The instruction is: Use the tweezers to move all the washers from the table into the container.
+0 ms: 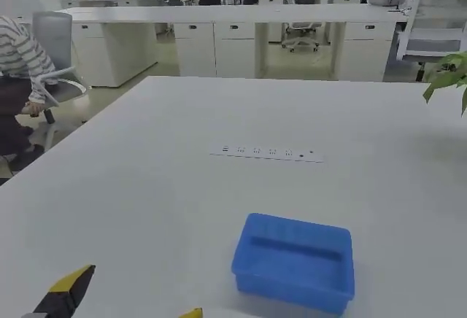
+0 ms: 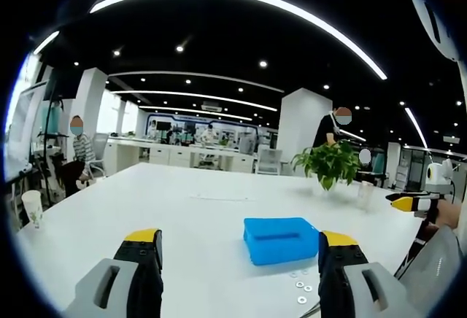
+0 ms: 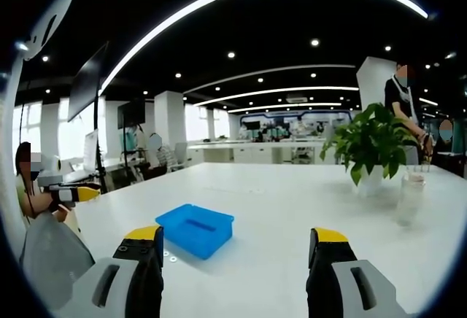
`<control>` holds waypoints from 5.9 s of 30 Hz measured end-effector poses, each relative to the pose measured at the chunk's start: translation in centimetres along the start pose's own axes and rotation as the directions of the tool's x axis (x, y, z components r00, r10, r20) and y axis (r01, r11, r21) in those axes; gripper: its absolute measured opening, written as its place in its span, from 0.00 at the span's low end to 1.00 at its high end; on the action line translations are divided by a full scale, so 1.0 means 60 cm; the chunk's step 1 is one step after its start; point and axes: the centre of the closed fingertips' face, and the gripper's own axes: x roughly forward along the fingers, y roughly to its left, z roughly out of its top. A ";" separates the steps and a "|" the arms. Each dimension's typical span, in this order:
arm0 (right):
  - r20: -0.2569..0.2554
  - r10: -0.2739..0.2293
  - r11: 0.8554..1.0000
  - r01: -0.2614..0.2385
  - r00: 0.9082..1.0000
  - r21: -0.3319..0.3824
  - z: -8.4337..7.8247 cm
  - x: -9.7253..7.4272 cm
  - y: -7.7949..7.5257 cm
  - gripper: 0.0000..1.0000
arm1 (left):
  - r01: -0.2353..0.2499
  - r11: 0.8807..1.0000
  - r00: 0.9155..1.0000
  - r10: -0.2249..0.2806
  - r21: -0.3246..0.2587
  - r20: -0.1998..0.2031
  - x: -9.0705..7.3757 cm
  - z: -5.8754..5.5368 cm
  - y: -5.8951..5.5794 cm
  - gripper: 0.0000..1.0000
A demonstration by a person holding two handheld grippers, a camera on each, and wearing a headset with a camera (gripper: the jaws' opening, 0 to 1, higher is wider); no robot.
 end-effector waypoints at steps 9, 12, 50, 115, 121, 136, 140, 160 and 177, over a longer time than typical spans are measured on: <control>-0.006 -0.010 1.000 0.010 1.000 -0.007 -0.003 -0.002 -0.004 0.80 | 0.006 1.000 1.000 -0.006 -0.004 -0.008 0.001 -0.004 -0.002 0.89; -0.014 -0.010 1.000 0.009 1.000 -0.013 -0.005 -0.001 -0.004 0.80 | 0.006 1.000 1.000 -0.006 -0.007 -0.009 0.001 -0.004 -0.003 0.89; -0.530 0.480 0.788 -0.609 0.699 -0.090 -0.157 0.088 0.205 0.18 | 0.588 0.803 0.550 -0.483 -0.095 -0.681 0.006 -0.204 -0.125 0.21; -0.731 0.547 0.448 -0.880 0.409 -0.157 -0.253 0.102 0.289 0.07 | 0.895 0.366 0.409 -0.438 0.257 -0.800 0.004 -0.137 -0.219 0.00; -0.722 0.562 0.439 -0.885 0.403 -0.153 -0.248 0.106 0.298 0.06 | 0.898 0.357 0.407 -0.448 0.259 -0.796 0.006 -0.126 -0.220 0.00; -0.663 0.637 0.424 -0.897 0.393 -0.125 -0.232 0.147 0.353 0.07 | 0.891 0.355 0.422 -0.423 0.282 -0.802 0.010 -0.095 -0.197 0.00; -0.650 0.651 0.424 -0.898 0.392 -0.117 -0.229 0.156 0.363 0.07 | 0.884 0.374 0.429 -0.408 0.281 -0.806 0.016 -0.089 -0.187 0.00; -0.639 0.679 0.420 -0.905 0.362 -0.067 -0.233 0.158 0.373 0.06 | 0.892 0.398 0.375 -0.392 0.212 -0.840 0.030 -0.089 -0.178 0.00; -0.591 0.689 0.457 -0.885 0.419 -0.093 -0.190 0.154 0.390 0.17 | 0.901 0.397 0.337 -0.393 0.173 -0.855 0.019 -0.101 -0.181 0.00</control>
